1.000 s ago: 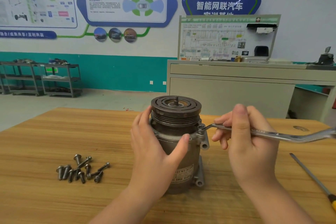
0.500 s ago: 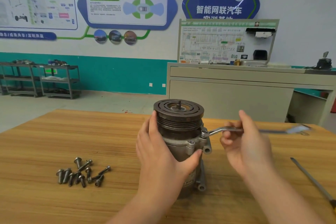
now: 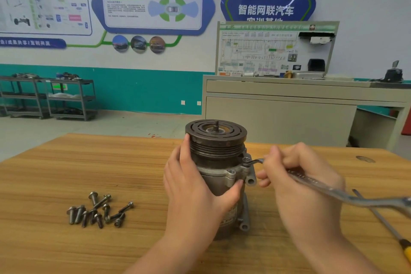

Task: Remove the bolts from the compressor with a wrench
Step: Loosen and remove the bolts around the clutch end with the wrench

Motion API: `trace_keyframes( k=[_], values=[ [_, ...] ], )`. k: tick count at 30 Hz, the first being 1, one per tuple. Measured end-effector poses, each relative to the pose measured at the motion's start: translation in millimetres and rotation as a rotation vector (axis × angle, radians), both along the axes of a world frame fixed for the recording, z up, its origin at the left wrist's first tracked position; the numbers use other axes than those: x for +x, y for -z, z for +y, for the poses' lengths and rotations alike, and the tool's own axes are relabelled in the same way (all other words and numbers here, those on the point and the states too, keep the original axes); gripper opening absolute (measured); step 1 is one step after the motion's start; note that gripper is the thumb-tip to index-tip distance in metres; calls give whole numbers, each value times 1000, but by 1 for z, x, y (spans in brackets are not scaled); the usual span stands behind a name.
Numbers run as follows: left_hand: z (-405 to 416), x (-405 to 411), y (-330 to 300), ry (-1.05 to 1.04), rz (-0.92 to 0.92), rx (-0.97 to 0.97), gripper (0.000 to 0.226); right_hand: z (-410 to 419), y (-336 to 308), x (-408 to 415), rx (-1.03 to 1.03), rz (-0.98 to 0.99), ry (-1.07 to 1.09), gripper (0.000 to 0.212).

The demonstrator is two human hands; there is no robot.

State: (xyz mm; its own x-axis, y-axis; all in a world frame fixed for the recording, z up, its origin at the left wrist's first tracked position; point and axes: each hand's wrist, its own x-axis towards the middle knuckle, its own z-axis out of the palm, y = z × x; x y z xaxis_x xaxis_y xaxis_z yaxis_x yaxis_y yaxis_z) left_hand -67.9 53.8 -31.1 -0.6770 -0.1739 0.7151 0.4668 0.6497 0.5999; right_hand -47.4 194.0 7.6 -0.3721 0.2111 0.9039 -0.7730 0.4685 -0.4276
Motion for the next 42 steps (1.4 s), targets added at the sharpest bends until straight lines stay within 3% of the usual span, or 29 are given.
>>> trace_keyframes(
  k=[3,5,8,10,12,14,16,20,30,32,34,37,39,42],
  values=[
    [0,-1,0,-4,1,2,117,-10,-6,1,21,-36,51,38],
    [1,-1,0,-3,0,-2,116,-3,-8,-2,-177,-227,-164,35],
    [0,-1,1,2,9,6,115,16,-5,-11,-371,-276,-341,26],
    [0,-1,1,3,12,10,115,25,-6,-29,-642,-461,-569,22],
    [1,-2,2,-2,12,12,115,22,-13,-48,-790,-602,-656,21],
    [3,-1,2,2,8,13,116,24,-21,-59,-832,-585,-663,24],
    [3,-1,2,12,13,18,116,26,-26,-56,-777,-445,-618,27],
    [1,-3,2,4,18,3,115,21,-23,-33,-375,-118,-275,37],
    [1,-1,1,8,6,7,116,1,3,-14,179,234,95,37],
    [2,-2,1,9,0,2,116,4,12,-13,92,191,8,34],
    [2,-1,1,9,4,4,116,13,16,-17,-127,34,-157,26],
    [2,-1,1,8,14,5,115,24,0,-37,-655,-444,-567,22],
    [2,-2,2,-6,16,-7,115,27,-9,-56,-845,-673,-716,17],
    [2,-2,3,-6,17,-16,116,26,-21,-68,-911,-651,-757,20]
  ],
)
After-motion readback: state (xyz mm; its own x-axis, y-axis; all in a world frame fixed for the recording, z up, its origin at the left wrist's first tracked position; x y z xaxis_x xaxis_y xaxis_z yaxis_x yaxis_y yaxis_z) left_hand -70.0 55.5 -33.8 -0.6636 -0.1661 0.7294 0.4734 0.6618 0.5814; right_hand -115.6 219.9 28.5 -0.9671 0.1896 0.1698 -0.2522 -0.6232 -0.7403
